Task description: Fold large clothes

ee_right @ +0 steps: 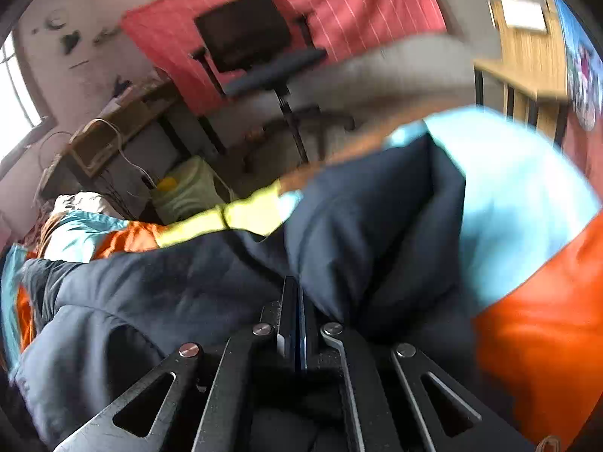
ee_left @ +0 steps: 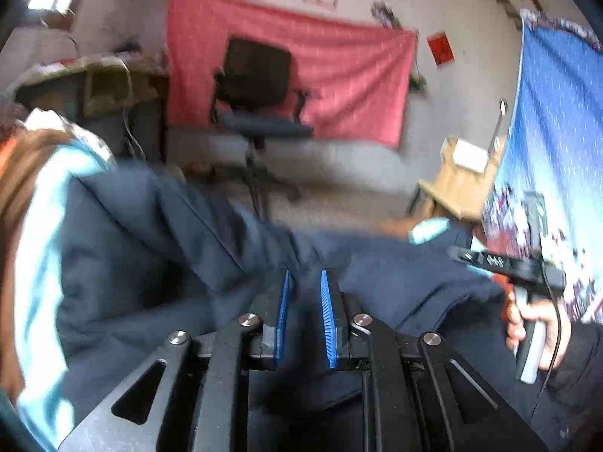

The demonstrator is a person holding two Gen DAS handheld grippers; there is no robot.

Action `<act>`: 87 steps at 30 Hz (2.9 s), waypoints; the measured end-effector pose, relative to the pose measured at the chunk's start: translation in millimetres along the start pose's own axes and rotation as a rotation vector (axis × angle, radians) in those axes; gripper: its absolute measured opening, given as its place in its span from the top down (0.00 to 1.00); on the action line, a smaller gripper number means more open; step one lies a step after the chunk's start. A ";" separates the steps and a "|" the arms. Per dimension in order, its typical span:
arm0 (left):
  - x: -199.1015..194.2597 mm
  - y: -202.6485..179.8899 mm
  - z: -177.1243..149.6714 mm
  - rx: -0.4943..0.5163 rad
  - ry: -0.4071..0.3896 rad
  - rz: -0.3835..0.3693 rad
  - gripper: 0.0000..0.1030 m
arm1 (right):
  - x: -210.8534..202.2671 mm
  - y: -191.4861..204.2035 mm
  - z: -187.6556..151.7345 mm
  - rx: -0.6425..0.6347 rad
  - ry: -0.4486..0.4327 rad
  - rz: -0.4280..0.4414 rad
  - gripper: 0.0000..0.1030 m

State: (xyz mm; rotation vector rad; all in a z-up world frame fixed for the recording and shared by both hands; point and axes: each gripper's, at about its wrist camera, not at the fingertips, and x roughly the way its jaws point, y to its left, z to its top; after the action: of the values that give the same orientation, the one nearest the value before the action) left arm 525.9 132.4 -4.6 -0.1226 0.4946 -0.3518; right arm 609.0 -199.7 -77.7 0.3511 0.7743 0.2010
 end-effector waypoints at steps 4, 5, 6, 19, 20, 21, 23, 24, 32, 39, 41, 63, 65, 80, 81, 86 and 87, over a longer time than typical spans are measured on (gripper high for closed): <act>10.1 22.2 39.9 -0.050 -0.046 0.169 0.86 | -36.7 17.1 24.3 -0.111 -0.193 -0.077 0.97; 23.7 32.1 47.1 -0.083 0.003 0.227 0.86 | -36.6 17.4 33.6 -0.114 -0.212 -0.106 0.96; 38.1 42.8 49.8 -0.124 0.066 0.269 0.86 | -30.7 15.6 40.0 -0.099 -0.201 -0.122 0.96; 70.5 66.1 35.6 -0.232 0.210 0.368 0.87 | 34.7 -61.5 24.9 0.171 0.072 -0.120 1.00; 63.2 61.2 38.7 -0.220 0.174 0.332 0.86 | 27.5 -55.6 27.2 0.147 0.055 -0.140 1.00; 57.1 51.5 42.0 -0.195 0.140 0.304 0.86 | 21.3 -49.5 30.3 0.123 0.039 -0.157 0.98; 51.6 29.9 44.4 -0.129 0.102 0.227 0.86 | -0.6 -26.3 36.1 0.042 -0.031 -0.156 0.93; 51.0 20.5 44.0 -0.112 0.105 0.164 0.86 | -10.2 -12.5 38.5 0.002 -0.064 -0.125 0.93; 58.6 -14.4 7.0 -0.010 0.310 -0.087 0.86 | -16.8 64.4 18.0 -0.173 0.092 0.201 0.78; 73.2 -35.5 -21.1 0.210 0.412 0.040 0.89 | -2.0 56.1 -15.9 -0.281 0.219 0.165 0.77; 83.1 -36.2 -29.0 0.214 0.407 0.070 0.89 | 2.6 59.1 -22.5 -0.325 0.233 0.127 0.77; -32.5 -35.6 12.9 -0.013 0.229 0.076 0.28 | -88.8 79.2 -12.1 -0.243 0.007 0.134 0.40; -47.4 -35.7 17.1 -0.031 0.219 0.086 0.21 | -104.0 83.5 -15.4 -0.238 -0.012 0.127 0.32; -164.9 -86.4 -4.5 0.050 0.177 0.088 0.09 | -235.0 106.5 -69.3 -0.198 -0.079 0.076 0.06; -172.9 -89.4 -9.2 0.053 0.176 0.080 0.09 | -239.5 107.4 -72.2 -0.197 -0.075 0.074 0.06; -197.1 -95.7 -30.0 0.061 0.171 0.069 0.09 | -266.1 112.8 -94.7 -0.202 -0.058 0.055 0.05; -201.0 -96.2 -33.0 0.060 0.166 0.070 0.09 | -270.0 113.9 -99.8 -0.203 -0.055 0.050 0.05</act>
State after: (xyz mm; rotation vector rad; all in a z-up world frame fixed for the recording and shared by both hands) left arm 315.9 113.8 74.7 -0.0176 0.6503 -0.3097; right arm 343.4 -153.1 74.3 0.1827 0.6845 0.3128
